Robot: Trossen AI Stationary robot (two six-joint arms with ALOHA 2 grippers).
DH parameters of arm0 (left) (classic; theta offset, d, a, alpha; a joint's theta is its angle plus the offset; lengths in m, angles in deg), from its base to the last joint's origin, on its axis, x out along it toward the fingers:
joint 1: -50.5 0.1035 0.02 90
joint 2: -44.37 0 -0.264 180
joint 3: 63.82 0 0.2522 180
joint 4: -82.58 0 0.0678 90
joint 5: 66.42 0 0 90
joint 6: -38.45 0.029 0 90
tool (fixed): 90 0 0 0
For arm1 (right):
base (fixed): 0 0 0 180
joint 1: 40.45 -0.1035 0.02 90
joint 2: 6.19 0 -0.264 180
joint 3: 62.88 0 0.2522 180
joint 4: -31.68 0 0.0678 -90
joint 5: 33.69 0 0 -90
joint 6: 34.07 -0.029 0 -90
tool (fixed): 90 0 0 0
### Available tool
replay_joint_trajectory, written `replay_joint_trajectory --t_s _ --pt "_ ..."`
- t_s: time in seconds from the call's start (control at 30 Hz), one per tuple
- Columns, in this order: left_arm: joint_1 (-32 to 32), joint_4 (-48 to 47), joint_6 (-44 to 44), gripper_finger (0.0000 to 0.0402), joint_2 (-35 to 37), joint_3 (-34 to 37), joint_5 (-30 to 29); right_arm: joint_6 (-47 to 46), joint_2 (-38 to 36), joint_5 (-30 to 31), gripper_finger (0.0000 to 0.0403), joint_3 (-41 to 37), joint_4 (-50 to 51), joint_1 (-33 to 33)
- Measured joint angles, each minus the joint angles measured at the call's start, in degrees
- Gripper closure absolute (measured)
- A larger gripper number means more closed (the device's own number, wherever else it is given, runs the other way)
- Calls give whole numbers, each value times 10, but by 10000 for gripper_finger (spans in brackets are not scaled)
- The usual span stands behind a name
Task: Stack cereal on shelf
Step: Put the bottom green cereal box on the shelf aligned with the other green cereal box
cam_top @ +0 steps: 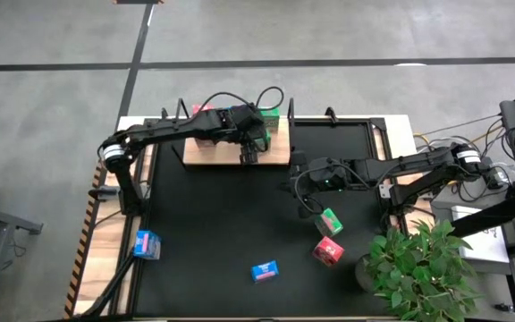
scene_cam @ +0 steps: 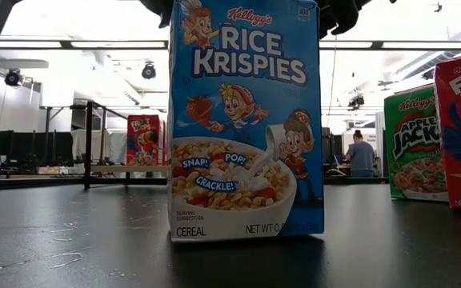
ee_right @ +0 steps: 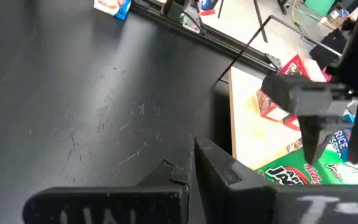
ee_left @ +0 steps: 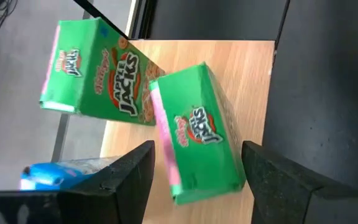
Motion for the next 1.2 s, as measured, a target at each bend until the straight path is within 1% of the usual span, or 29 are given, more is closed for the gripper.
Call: replay_joint_trajectory --t_s 0.07,0.17,0.23,0.3,0.4,0.6,0.73,0.8,0.87,0.97,1.2 --pt "-2 -20 6 177 7 -11 0 -7 0 2 394 0 -3 0" --pt "-8 -36 7 178 26 -13 0 -20 0 28 394 0 -4 0" --pt "-11 -36 7 180 46 1 0 -23 0 43 394 0 -4 0" --pt "-13 -30 6 190 67 21 0 -29 0 46 394 0 -4 3" --pt "-18 16 4 216 104 80 0 -38 0 45 394 0 -3 8" --pt "-25 168 -19 294 161 234 -4 -39 0 45 394 0 2 17" --pt "-24 275 -36 348 165 306 -6 -27 0 44 394 0 -1 20" --pt "-24 316 -42 373 158 325 -7 -23 0 44 394 0 -1 23" --pt "-24 336 -44 393 150 335 -18 -21 0 44 394 0 -1 25" --pt "-24 345 -44 396 137 335 -44 -21 0 44 394 0 0 27" --pt "-11 405 -13 401 105 331 -48 -17 4 44 394 0 0 26"
